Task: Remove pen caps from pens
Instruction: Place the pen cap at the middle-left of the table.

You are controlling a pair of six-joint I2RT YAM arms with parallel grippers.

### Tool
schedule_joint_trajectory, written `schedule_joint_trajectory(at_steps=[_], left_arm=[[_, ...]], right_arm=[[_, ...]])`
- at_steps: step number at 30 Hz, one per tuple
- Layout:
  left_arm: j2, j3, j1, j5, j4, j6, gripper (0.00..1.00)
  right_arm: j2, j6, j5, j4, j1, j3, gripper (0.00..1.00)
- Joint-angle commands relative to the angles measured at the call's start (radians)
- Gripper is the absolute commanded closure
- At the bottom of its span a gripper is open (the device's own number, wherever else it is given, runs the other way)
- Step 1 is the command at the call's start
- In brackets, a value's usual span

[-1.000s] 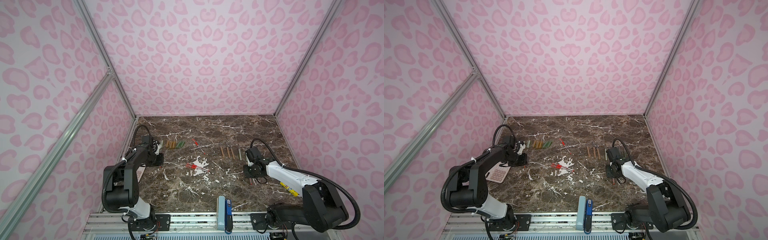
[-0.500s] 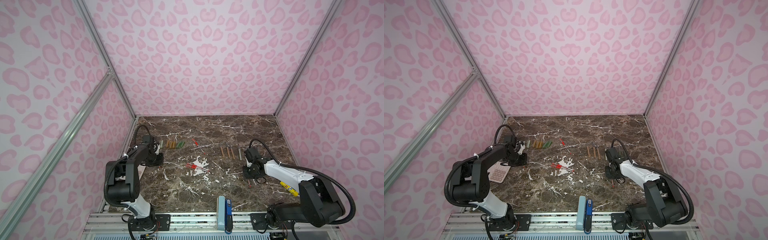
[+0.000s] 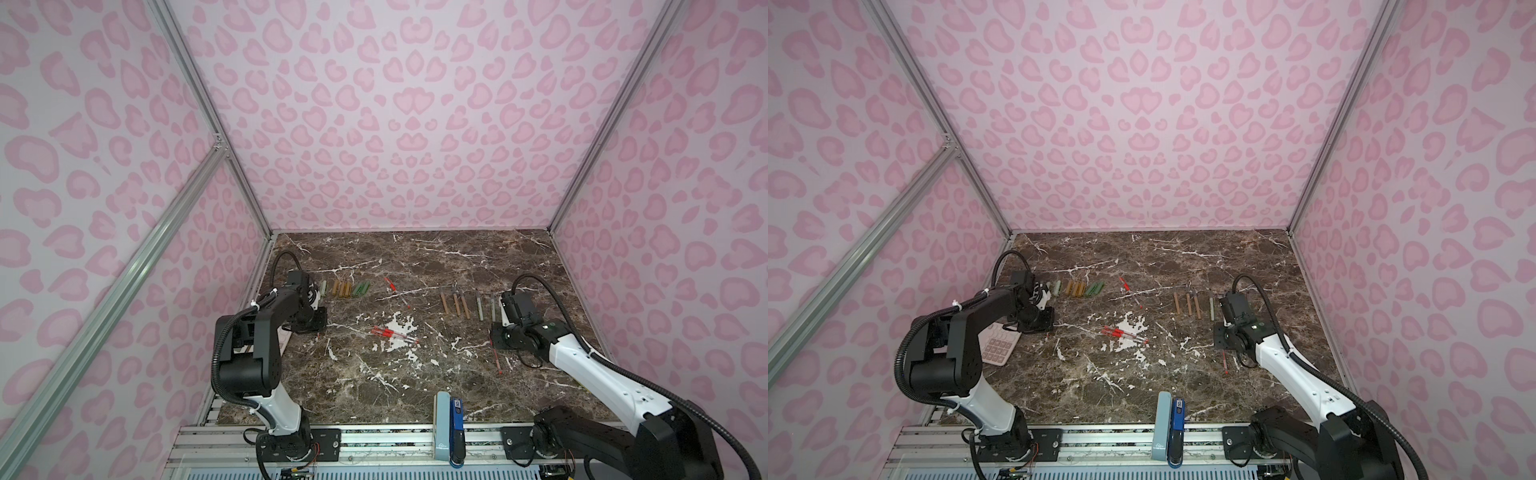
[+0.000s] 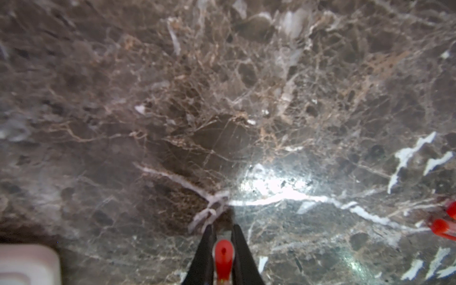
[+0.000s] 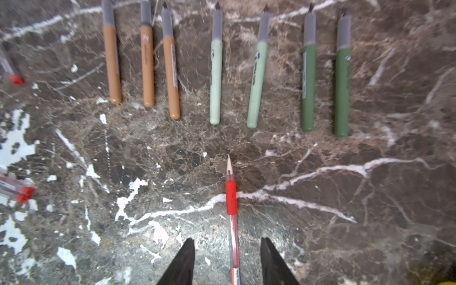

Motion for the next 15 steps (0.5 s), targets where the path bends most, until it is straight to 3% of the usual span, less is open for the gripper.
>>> schedule_joint_trajectory(at_steps=[1,9,15], left_arm=[[0.010,0.003,-0.001,-0.012,0.004,-0.003,0.82],[0.019,0.002,-0.001,-0.003,0.008,-0.015,0.72],[-0.045,-0.006,-0.001,-0.019,0.002,-0.019,0.65]], right_arm=[[-0.058,0.015,0.052,0.003,0.001,-0.002,0.48],[-0.198,-0.041,-0.034,0.084,0.004,-0.023,0.37],[-0.166,-0.024,-0.057,0.093,0.043,0.047,0.31]])
